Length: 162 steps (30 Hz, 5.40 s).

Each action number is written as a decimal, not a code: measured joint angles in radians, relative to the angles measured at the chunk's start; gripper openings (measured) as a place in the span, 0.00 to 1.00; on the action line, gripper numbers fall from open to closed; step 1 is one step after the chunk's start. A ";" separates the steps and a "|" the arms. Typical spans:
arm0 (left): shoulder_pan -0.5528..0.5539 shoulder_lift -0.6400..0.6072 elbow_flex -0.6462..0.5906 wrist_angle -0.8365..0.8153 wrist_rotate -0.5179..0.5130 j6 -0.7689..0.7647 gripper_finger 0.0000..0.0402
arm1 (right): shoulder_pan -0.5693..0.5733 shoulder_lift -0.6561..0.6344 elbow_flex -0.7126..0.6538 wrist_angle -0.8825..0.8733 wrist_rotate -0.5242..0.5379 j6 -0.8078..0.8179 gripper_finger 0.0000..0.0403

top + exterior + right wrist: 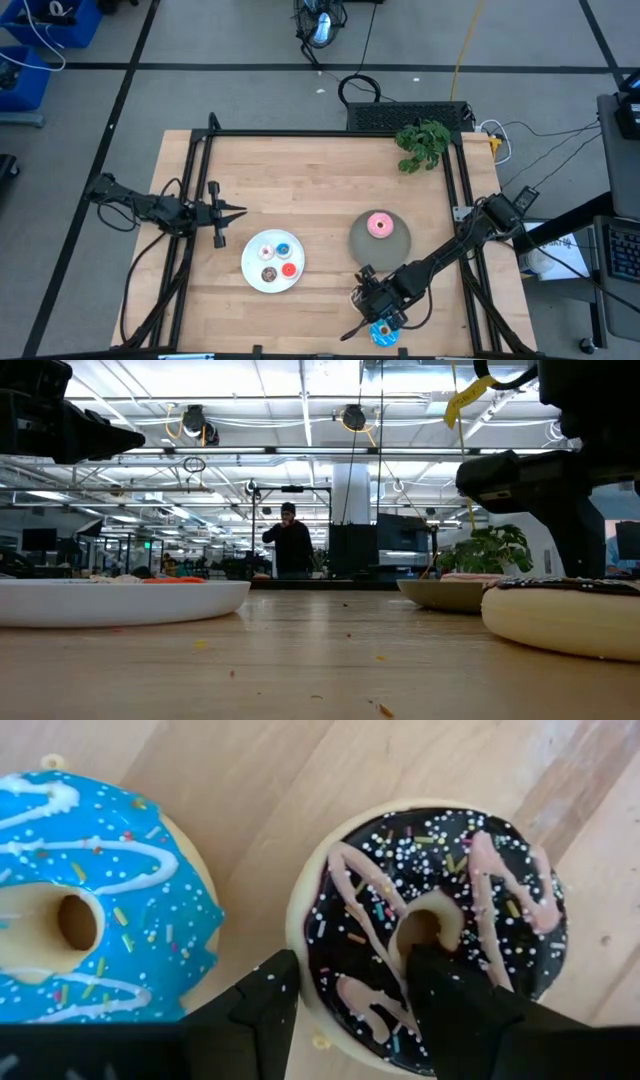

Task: Pick & Place donuts
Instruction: Put the large black donut on the gray plate, then put the large blue donut on the gray plate

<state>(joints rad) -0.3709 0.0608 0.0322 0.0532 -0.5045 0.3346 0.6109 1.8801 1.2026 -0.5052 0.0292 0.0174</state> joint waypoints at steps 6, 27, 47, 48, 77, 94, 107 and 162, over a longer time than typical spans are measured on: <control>0.000 0.000 0.000 0.000 0.000 0.004 0.10 | 0.000 0.000 -0.009 0.022 0.019 -0.007 0.38; 0.000 0.000 0.000 -0.001 0.000 0.002 0.10 | -0.007 -0.024 0.295 -0.438 0.210 0.029 0.04; 0.000 0.000 0.000 -0.003 0.000 0.003 0.10 | -0.037 -0.381 -0.113 -0.540 0.251 0.456 0.03; 0.000 0.000 0.000 0.002 0.000 0.003 0.10 | -0.048 -0.388 -0.140 -0.518 0.233 0.466 0.03; 0.000 0.000 0.000 0.017 -0.001 0.003 0.10 | -0.191 -0.376 -0.252 -0.396 0.073 0.435 0.21; 0.000 0.000 0.000 0.017 -0.002 0.002 0.10 | -0.198 -0.377 -0.176 -0.425 0.018 0.414 0.46; 0.000 0.000 0.000 0.016 -0.002 0.002 0.10 | -0.096 -0.324 0.142 -0.569 0.062 0.455 0.31; 0.000 0.000 0.000 0.011 0.007 -0.083 0.10 | 0.138 0.124 0.535 -0.556 0.106 0.522 0.01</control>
<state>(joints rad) -0.3708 0.0608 0.0326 0.0643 -0.4973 0.2520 0.7485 2.0045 1.7378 -1.0616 0.1350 0.5395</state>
